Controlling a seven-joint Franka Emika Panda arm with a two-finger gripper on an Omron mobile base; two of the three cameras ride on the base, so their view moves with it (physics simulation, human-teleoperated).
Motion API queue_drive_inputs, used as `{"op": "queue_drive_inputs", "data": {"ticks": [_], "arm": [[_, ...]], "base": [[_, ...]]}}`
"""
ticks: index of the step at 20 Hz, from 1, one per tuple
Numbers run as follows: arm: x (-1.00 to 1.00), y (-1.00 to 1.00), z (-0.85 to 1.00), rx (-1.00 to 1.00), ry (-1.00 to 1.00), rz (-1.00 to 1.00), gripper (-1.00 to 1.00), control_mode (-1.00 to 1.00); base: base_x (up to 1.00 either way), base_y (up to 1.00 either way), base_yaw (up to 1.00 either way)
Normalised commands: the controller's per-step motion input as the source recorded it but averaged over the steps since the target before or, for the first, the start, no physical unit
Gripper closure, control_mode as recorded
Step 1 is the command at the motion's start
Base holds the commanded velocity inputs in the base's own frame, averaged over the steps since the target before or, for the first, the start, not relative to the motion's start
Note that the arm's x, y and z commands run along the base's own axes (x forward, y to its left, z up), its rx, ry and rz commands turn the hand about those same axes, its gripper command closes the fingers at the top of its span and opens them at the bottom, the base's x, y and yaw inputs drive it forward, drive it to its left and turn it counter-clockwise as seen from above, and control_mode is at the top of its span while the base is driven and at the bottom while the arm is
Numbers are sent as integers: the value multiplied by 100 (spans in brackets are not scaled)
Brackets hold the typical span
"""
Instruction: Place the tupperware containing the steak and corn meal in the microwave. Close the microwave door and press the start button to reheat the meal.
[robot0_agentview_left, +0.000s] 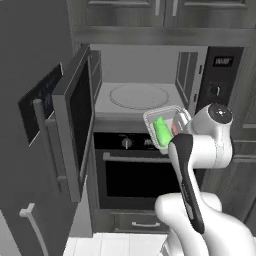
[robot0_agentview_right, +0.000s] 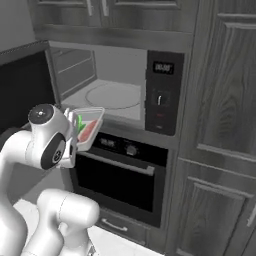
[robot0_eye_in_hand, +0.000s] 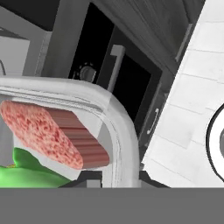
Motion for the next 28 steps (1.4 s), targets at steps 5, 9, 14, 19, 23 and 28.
{"op": "queue_drive_inputs", "data": {"ticks": [5,9,14,19,23,28], "arm": [[0,0,0,0,0,0,100,100],[0,0,0,0,0,0,100,100],[0,0,0,0,0,0,100,100],[0,0,0,0,0,0,100,100],[4,0,0,0,-2,0,100,-100],[18,1,0,0,0,0,100,-100]], "base": [[10,-45,36],[18,-33,16],[53,-7,1],[45,0,0],[6,0,0],[0,0,0]]}}
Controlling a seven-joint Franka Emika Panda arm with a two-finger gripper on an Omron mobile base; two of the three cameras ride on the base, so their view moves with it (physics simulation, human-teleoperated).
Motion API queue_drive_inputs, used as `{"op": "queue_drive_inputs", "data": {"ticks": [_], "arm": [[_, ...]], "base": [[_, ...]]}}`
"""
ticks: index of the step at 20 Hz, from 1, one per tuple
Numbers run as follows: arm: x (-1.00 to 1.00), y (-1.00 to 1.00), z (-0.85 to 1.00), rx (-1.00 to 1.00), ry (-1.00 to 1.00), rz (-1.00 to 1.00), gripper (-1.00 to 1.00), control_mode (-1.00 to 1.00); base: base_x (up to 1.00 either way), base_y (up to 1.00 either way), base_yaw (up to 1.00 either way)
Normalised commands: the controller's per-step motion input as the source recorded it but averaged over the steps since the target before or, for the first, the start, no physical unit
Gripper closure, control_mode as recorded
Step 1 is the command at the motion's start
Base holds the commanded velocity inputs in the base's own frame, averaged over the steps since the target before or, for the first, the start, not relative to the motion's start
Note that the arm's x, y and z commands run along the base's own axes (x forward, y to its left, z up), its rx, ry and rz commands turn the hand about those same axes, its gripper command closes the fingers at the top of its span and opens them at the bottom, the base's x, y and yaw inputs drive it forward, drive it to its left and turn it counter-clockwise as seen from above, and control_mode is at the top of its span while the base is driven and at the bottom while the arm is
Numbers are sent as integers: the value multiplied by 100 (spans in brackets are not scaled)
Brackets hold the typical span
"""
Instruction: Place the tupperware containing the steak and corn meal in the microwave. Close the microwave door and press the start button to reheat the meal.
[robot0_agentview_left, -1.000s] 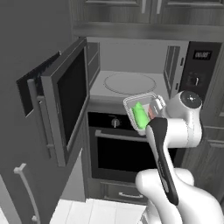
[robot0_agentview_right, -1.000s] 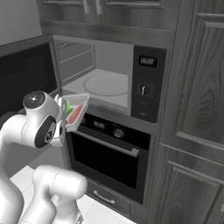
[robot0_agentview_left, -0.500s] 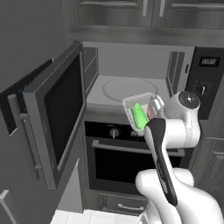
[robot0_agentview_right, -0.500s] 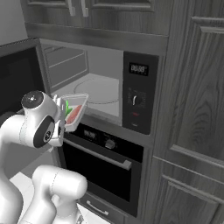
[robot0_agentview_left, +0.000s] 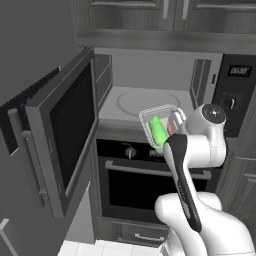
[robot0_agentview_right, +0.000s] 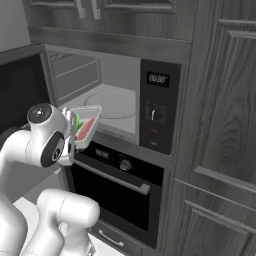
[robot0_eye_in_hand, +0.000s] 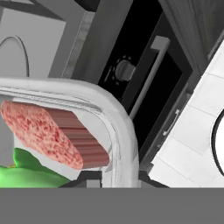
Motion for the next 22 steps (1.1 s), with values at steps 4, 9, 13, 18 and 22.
{"op": "queue_drive_inputs", "data": {"ticks": [4,9,13,18,22], "arm": [[32,0,0,0,0,0,100,-100],[48,0,-4,0,0,0,100,-100],[55,0,-11,0,0,0,100,-100],[60,0,-2,0,0,0,100,-100],[61,0,0,0,0,-1,100,-100]], "base": [[0,0,0],[0,0,0],[0,0,0],[0,0,0],[0,0,0]]}}
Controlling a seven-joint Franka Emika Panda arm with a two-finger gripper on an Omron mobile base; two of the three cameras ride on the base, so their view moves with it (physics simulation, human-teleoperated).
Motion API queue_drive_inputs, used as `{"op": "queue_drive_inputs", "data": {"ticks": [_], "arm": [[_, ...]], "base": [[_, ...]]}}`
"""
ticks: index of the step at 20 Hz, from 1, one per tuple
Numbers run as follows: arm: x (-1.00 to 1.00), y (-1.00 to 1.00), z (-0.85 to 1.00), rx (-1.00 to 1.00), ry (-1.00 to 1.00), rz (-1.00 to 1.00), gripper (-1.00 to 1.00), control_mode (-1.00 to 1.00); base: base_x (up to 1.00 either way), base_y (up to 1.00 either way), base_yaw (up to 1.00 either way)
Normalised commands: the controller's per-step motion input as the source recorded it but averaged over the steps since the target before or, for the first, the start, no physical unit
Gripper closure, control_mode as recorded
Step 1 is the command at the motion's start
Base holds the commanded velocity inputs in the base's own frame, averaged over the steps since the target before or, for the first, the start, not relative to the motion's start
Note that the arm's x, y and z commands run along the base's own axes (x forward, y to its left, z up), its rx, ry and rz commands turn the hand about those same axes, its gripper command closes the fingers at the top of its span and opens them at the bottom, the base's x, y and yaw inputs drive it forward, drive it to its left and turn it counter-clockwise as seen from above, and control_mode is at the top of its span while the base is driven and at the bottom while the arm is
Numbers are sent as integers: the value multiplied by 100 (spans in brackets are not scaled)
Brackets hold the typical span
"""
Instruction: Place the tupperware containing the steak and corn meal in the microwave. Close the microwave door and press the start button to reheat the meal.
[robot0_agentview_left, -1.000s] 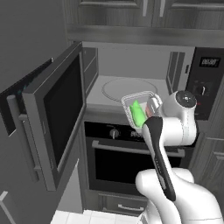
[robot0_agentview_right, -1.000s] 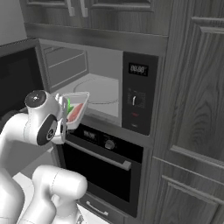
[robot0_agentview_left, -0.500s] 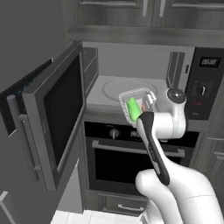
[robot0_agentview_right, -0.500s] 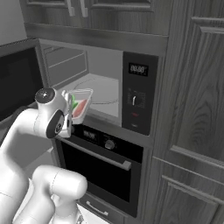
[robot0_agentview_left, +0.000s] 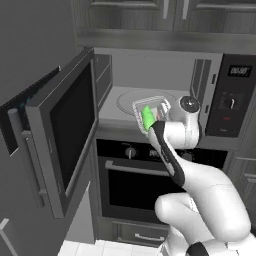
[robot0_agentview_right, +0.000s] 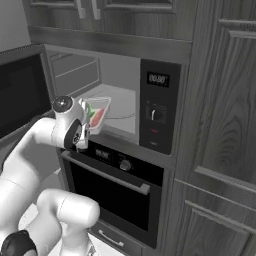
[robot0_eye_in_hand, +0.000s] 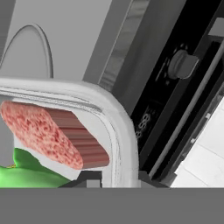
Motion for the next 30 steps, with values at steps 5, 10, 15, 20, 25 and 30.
{"op": "queue_drive_inputs", "data": {"ticks": [5,10,15,20,25,30], "arm": [[61,-1,0,0,0,-1,100,-100],[73,-12,0,0,0,-2,100,-100],[94,-26,0,1,1,-6,100,-100],[73,-10,0,2,2,-3,100,-100],[21,0,-1,0,0,-12,100,-100],[0,-9,-11,0,-3,-30,100,-100]], "base": [[0,0,0],[0,0,0],[0,0,0],[0,0,0],[0,0,0],[0,0,0]]}}
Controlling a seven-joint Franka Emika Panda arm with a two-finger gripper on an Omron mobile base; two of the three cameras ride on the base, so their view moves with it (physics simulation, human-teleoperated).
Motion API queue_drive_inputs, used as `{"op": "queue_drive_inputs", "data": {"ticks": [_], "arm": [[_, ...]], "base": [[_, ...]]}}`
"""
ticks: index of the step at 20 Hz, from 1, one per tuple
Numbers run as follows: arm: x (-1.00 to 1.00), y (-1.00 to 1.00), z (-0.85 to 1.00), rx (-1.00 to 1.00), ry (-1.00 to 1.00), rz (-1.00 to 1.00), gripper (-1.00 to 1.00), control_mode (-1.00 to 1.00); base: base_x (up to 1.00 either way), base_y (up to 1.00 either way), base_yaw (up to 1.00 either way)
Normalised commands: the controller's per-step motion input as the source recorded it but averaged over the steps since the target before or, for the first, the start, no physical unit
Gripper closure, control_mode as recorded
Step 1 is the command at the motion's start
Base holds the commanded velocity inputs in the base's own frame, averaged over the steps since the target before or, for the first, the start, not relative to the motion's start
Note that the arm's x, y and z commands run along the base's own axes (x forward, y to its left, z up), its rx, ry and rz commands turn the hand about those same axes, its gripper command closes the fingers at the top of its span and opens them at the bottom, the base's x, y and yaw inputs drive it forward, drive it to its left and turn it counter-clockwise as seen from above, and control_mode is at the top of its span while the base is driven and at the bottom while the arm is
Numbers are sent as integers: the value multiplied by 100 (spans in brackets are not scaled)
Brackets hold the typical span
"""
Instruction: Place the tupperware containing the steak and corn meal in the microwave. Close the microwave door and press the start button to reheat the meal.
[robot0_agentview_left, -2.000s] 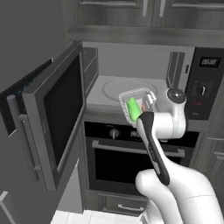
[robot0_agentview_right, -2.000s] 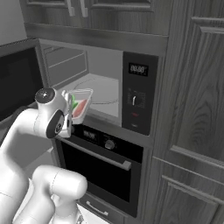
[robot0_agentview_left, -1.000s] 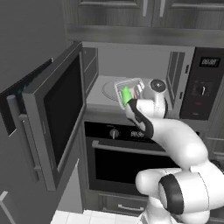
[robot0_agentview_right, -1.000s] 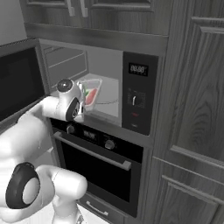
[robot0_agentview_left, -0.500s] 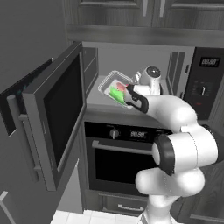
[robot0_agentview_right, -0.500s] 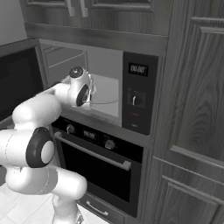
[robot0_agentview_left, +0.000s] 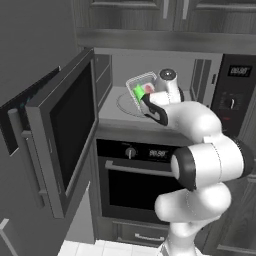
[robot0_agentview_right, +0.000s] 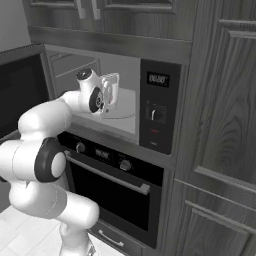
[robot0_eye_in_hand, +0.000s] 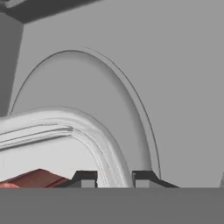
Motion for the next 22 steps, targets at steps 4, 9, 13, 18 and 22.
{"op": "queue_drive_inputs", "data": {"ticks": [4,9,13,18,22], "arm": [[11,-1,-31,0,0,-30,100,-100],[35,-7,-51,0,0,-26,100,-100],[21,-10,-26,0,0,-24,100,-100],[-8,-5,-42,0,-2,-17,-100,-100],[-36,0,-19,0,-6,-10,-100,-100]], "base": [[0,0,0],[0,0,0],[0,0,0],[0,0,0],[0,0,0]]}}
